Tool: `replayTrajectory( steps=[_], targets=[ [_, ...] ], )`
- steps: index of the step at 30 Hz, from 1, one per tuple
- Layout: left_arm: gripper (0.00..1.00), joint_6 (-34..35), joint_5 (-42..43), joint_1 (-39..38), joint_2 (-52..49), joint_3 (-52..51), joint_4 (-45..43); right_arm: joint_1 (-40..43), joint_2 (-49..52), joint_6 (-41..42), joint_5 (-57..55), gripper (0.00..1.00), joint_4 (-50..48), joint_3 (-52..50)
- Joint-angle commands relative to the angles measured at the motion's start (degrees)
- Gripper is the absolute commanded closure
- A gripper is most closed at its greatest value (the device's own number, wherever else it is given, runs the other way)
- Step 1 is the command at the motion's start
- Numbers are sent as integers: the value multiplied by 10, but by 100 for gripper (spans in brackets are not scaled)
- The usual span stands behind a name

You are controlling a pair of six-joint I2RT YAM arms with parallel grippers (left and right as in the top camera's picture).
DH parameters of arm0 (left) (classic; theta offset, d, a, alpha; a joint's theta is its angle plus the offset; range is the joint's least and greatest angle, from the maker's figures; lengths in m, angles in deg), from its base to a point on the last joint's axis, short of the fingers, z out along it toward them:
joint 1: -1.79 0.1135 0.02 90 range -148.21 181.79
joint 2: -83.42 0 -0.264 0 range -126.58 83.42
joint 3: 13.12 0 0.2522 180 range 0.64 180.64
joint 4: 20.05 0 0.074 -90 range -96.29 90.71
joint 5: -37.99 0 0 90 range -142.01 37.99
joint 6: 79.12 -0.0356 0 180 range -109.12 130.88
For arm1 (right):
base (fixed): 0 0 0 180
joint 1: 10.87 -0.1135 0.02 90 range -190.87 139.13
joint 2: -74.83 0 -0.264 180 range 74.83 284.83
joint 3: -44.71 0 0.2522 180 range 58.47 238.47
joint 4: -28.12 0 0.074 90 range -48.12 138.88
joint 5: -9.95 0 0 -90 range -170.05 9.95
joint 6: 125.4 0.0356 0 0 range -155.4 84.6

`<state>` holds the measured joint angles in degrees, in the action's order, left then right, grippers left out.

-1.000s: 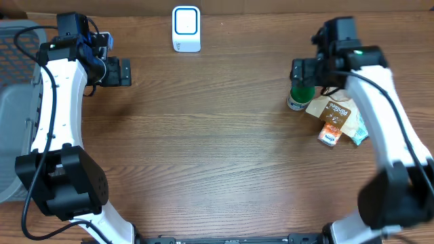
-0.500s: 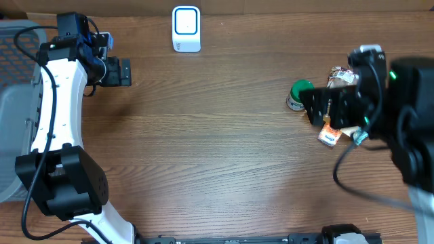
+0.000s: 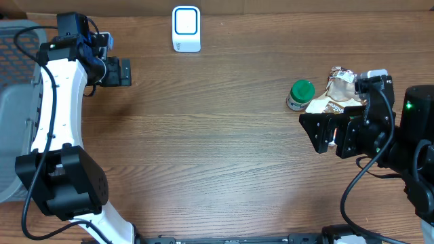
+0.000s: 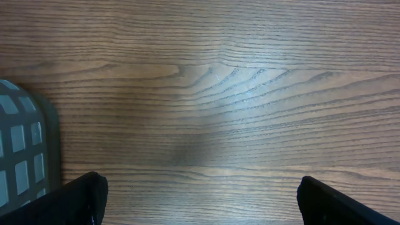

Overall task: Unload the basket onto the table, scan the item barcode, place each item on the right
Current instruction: 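Open the right gripper and lift away from the jar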

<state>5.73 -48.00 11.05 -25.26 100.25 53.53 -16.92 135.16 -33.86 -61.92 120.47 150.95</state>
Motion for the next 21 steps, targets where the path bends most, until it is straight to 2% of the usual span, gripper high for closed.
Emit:
replayTrajectory(
  steps=[1, 6, 11, 21],
  targets=[
    [1, -11, -1, 1, 5, 6, -1, -2, 2, 0, -25, 0, -12, 7],
    [0, -11, -1, 1, 5, 6, -1, 1, -20, -3, -47, 0, -88, -35],
    [0, -11, -2, 1, 5, 6, -1, 1, -96, -20, -46, 0, -222, -156],
    [1, -11, -2, 1, 5, 6, -1, 1, -300, -20, -52, 0, -547, -512]
  ],
)
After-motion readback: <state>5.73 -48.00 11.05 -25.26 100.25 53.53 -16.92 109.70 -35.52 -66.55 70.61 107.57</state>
